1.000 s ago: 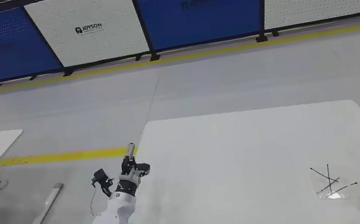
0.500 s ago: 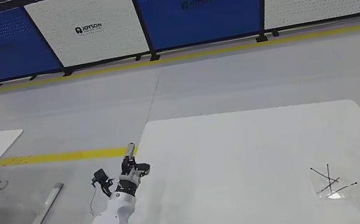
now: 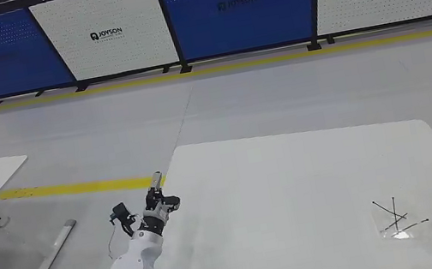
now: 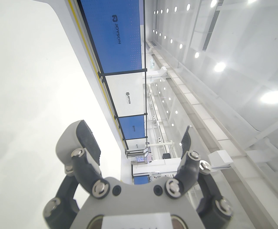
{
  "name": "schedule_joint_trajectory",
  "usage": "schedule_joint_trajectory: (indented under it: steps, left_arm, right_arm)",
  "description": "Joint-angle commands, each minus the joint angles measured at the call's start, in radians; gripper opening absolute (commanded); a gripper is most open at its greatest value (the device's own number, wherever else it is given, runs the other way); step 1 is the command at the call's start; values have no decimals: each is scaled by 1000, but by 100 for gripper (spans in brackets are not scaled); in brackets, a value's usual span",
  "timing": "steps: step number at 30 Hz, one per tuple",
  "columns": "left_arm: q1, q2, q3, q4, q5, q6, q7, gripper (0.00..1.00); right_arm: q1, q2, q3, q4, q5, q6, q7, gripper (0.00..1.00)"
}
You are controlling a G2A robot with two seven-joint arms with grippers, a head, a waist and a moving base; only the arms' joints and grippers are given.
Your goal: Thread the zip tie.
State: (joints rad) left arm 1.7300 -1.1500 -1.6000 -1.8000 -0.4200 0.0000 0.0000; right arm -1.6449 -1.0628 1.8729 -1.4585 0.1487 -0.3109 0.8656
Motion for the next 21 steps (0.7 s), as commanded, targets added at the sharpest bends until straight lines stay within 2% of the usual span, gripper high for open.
schedule_joint_trajectory:
  steps: [1,7,14,21]
  left_arm:
    - [0,0,0,0,0,0,0,100]
    - [0,0,0,0,0,0,0,100]
    - [0,0,0,0,0,0,0,100]
    - [0,0,0,0,0,0,0,100]
  right_arm:
    - [0,0,0,0,0,0,0,100]
    - [-1,0,-5,-1,3,2,7,100]
    - [26,12,-10,27,29,0,137,100]
    - [30,15,-2,35,41,-8,142,100]
